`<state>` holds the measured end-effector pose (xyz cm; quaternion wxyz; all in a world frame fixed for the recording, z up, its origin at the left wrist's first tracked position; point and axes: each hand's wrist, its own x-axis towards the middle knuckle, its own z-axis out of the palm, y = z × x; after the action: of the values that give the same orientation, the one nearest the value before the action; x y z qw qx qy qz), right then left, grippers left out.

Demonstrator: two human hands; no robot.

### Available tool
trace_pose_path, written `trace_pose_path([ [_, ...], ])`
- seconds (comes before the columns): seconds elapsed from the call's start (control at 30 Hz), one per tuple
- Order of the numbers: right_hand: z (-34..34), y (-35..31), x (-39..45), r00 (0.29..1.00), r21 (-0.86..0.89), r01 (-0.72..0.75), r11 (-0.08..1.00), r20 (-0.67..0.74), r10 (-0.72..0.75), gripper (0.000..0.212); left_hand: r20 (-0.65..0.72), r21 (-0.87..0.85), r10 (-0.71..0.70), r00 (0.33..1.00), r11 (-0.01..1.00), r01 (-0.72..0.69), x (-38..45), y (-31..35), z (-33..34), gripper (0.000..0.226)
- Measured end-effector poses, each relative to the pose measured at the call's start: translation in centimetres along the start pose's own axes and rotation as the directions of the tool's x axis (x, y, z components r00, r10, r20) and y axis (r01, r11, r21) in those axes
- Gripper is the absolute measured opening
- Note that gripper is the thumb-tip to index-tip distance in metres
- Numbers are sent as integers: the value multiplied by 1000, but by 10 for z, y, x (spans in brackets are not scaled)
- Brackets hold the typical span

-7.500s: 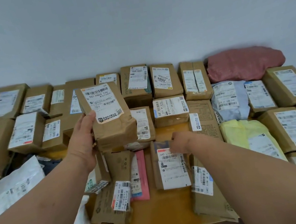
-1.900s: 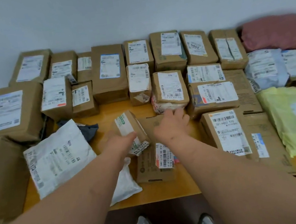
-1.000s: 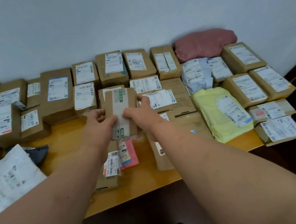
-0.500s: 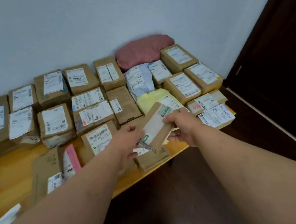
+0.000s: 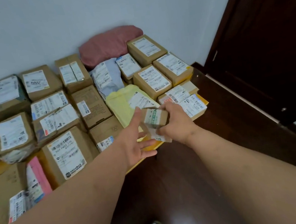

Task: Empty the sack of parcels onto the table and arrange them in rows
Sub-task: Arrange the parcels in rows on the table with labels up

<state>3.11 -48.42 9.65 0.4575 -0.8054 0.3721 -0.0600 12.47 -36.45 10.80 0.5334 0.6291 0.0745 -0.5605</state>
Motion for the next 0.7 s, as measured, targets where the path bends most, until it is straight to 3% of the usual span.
trace_pose_path([
  [0.13,-6,-8,-3,935,195,-204,959,330,132,47,-65,-43,-24,998,999,22,3,0,5,54],
  [0.2,-10,-6,1,918,290,-327,899,325,229,31,-88,-77,-33,996,997,27,5,-5,-1,46],
  [0.3,-10,11,10,909,378,-416,827,196,367,18,-46,-121,-29,998,992,23,10,-17,-13,36],
  [0.37,-6,27,13,884,247,-464,851,71,462,17,-31,-124,-14,999,992,10,14,-24,-20,39],
  [0.4,-5,33,11,849,192,-525,829,58,524,31,-29,-136,-12,999,991,8,17,-27,-22,38],
  [0.47,-2,41,10,769,255,-639,726,195,608,47,-22,-158,-13,1000,987,10,23,-31,-23,34],
  [0.5,-1,44,9,742,313,-670,673,285,607,42,-22,-155,-13,1000,988,9,25,-32,-23,33],
  [0.57,2,49,9,766,342,-643,686,321,558,27,-51,-32,6,999,999,-7,31,-36,-20,37],
  [0.67,9,58,17,827,223,-561,797,129,547,20,-150,381,135,979,922,-69,42,-39,-15,54],
  [0.7,12,59,21,834,168,-551,817,70,548,17,-158,443,166,973,893,-80,43,-39,-12,58],
])
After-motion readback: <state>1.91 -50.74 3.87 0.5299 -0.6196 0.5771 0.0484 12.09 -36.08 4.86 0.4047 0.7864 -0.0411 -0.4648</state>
